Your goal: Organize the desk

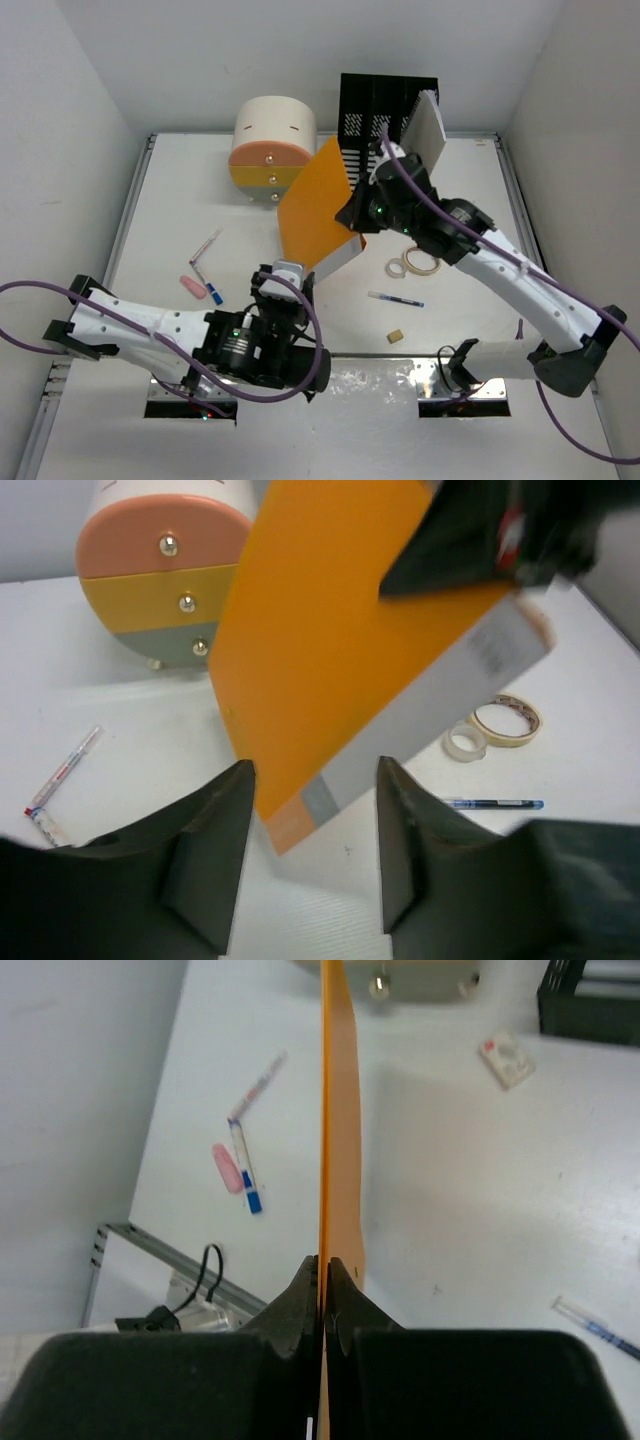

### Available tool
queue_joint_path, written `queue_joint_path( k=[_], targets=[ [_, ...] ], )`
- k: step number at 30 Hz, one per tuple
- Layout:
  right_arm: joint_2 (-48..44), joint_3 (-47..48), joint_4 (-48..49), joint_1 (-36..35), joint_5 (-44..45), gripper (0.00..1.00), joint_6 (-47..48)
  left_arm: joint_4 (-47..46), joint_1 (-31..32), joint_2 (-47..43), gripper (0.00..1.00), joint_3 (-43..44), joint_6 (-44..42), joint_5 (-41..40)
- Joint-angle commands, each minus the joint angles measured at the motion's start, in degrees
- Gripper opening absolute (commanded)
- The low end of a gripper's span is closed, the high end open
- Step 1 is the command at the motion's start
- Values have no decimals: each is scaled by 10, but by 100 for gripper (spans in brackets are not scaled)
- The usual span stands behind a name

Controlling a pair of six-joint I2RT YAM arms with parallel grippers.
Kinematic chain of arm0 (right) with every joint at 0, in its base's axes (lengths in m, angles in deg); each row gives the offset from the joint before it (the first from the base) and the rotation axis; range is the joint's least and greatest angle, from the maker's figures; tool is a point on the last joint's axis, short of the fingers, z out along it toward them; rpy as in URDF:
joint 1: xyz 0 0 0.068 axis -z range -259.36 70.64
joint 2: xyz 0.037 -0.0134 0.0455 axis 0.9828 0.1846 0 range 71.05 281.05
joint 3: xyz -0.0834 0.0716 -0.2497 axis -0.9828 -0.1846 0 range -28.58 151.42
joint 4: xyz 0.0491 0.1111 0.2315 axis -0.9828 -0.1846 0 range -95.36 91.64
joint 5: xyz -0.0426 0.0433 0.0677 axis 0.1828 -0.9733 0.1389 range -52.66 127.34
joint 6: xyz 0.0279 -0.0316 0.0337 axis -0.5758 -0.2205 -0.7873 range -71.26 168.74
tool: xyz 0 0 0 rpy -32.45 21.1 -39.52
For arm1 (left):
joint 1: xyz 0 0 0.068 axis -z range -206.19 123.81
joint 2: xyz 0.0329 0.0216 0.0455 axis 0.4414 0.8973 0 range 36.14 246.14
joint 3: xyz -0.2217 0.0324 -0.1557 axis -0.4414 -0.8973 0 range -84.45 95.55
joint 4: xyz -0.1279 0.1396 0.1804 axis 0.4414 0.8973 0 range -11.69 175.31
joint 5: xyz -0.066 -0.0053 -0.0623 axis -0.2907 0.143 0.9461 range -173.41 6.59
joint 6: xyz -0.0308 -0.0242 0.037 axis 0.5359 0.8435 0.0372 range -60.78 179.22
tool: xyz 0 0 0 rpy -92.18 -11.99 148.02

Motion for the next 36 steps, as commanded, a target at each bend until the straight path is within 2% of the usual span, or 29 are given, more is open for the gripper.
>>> queue_joint_path(
  k=[1, 3, 5, 10, 13, 18, 24, 30, 36],
  targets=[
    [-32, 108, -39, -1, 46, 0, 50, 4, 1, 10, 40, -20, 8, -17],
    [-32, 156, -74, -1, 63, 0, 68, 5, 1, 12, 31, -28, 28, -27],
    [-35, 195, -100, -1, 89, 0, 84, 5, -3, 13, 27, -35, 35, -31],
    [-34, 266, -151, -2, 183, 0, 126, 6, -23, 5, 23, -43, 24, -26],
    [-34, 302, -168, -1, 276, 0, 172, 6, -32, -15, 20, -54, 23, -10],
    [-35, 311, -159, -1, 390, 0, 227, 5, -51, -48, 19, -105, 43, 21],
    [-33, 283, -101, -1, 512, 0, 315, 5, -70, -69, 19, -136, 56, 45],
    [-15, 260, -51, 21, 524, 0, 350, 6, -96, -69, 19, -136, 53, 39],
    [5, 254, -41, 116, 428, 0, 327, 5, -121, -70, 19, -134, 44, 27]
  ],
)
